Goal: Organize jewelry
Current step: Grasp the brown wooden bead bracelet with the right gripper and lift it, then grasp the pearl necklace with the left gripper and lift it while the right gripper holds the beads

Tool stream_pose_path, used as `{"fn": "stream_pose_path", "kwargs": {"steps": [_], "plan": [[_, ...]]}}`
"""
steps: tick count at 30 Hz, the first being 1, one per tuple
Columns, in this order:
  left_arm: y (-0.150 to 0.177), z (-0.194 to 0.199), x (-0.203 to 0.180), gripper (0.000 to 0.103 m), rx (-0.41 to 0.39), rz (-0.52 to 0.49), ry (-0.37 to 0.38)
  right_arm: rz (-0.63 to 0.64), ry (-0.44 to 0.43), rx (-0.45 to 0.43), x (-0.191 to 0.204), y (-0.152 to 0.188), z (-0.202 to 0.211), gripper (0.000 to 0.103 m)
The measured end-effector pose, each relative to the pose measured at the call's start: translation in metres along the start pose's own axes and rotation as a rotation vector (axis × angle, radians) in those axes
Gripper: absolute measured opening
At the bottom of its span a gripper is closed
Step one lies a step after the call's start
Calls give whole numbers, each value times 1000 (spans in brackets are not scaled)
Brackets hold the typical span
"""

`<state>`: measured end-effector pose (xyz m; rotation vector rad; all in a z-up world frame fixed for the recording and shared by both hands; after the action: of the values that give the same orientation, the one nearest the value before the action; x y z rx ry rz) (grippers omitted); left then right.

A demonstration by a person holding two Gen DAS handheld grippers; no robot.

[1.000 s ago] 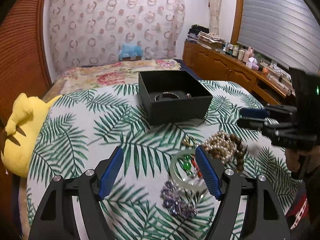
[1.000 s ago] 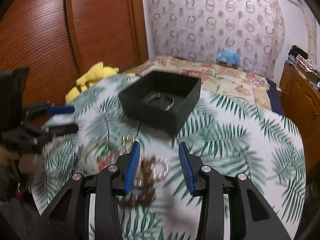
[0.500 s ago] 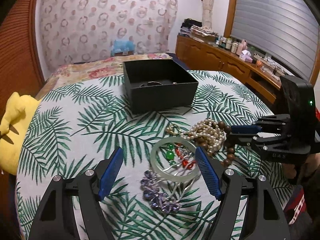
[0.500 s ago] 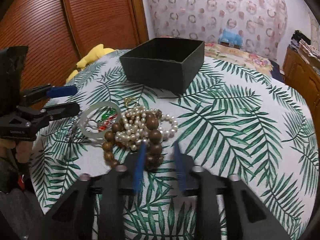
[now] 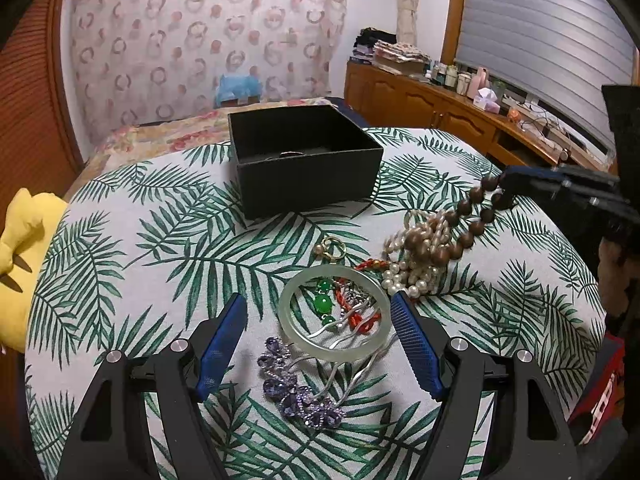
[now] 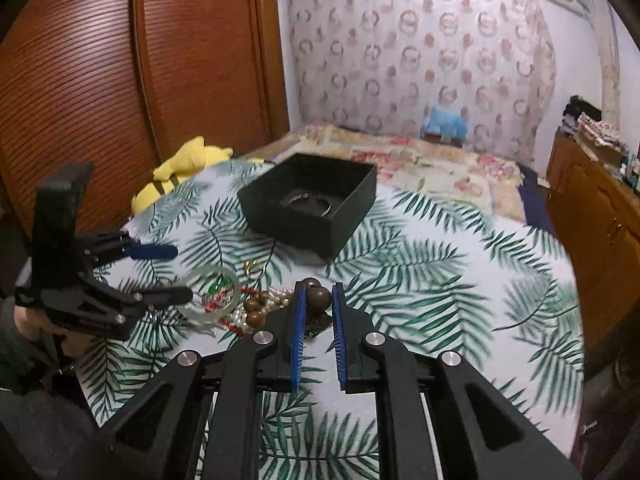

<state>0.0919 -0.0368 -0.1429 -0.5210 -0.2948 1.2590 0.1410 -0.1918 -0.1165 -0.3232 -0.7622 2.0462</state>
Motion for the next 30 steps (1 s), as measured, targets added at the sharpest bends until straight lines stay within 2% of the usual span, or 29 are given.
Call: {"fn": "stream_pose_path", "kwargs": {"steps": [5, 11, 15, 21, 30], "plan": [[-5, -1, -10, 71, 1, -24, 5, -13, 26, 0, -11, 4, 7, 14], [-13, -7, -21, 71, 8, -47, 21, -20, 35, -40, -20, 8, 28, 14], [-24, -13, -28, 71, 22, -70, 36, -33, 80, -30, -31, 10, 32, 14], [-46, -24, -39, 71, 37, -78, 79, -58, 102, -33, -44, 17, 35, 14], [-67, -49, -80, 54, 73, -163, 112, -54, 112, -51, -53, 10, 40, 14]]}}
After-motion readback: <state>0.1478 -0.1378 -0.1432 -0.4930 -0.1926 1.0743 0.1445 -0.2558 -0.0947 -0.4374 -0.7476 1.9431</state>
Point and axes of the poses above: each gripper's, at about its wrist camera, not at the fingertips, and z roughly against the way its jaws point, x to its left, y to its underside, the point moved 4 cm from there along -z, roughly the way its jaws point, and after that the axes turned 14 degrees about x, right-handed, at the moved point
